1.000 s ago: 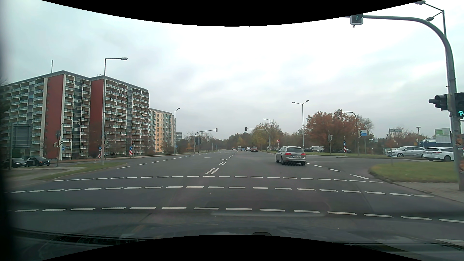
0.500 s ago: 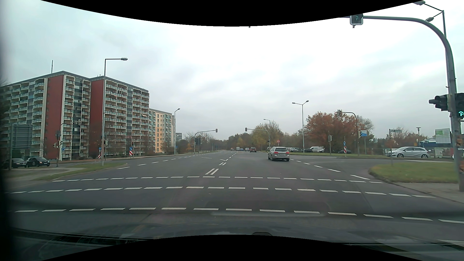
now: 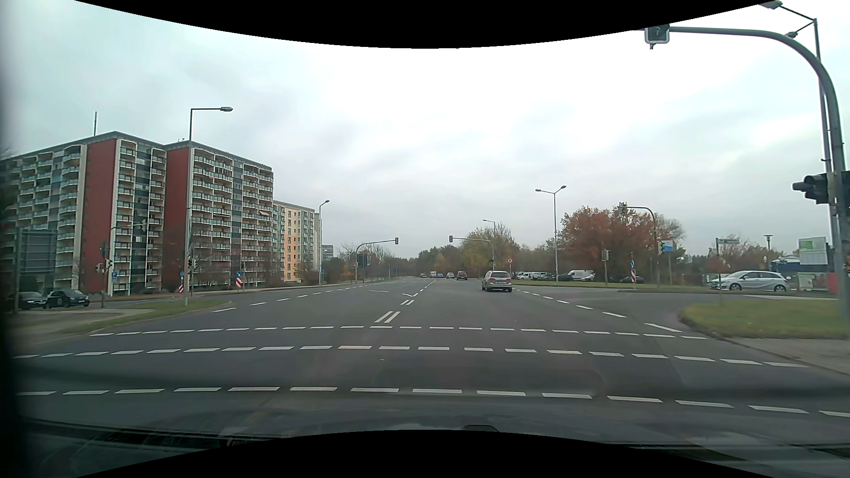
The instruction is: Follow the waypoints while adhering to traffic rules and regulations
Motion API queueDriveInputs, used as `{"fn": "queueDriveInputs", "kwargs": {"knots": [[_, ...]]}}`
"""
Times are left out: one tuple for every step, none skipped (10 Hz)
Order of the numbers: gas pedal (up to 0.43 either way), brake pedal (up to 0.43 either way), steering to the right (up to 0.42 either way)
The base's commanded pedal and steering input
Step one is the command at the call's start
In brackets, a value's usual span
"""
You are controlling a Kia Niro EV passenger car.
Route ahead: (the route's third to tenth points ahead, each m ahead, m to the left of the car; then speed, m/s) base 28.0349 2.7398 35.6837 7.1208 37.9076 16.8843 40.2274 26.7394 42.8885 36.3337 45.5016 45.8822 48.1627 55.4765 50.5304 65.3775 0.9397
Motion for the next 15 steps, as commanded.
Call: {"fn": "queueDriveInputs", "kwargs": {"knots": [[0.421, 0.000, -0.003], [0.429, 0.000, -0.002], [0.441, 0.000, -0.002], [0.441, 0.000, -0.001], [0.441, 0.000, -0.001], [0.449, 0.000, -0.001], [0.449, 0.000, -0.001], [0.449, 0.000, -0.001], [0.449, 0.000, -0.001], [0.449, 0.000, -0.001], [0.449, 0.000, -0.001], [0.449, 0.000, -0.001], [0.449, 0.000, -0.001], [0.449, 0.000, -0.001], [0.449, 0.000, -0.001]]}}
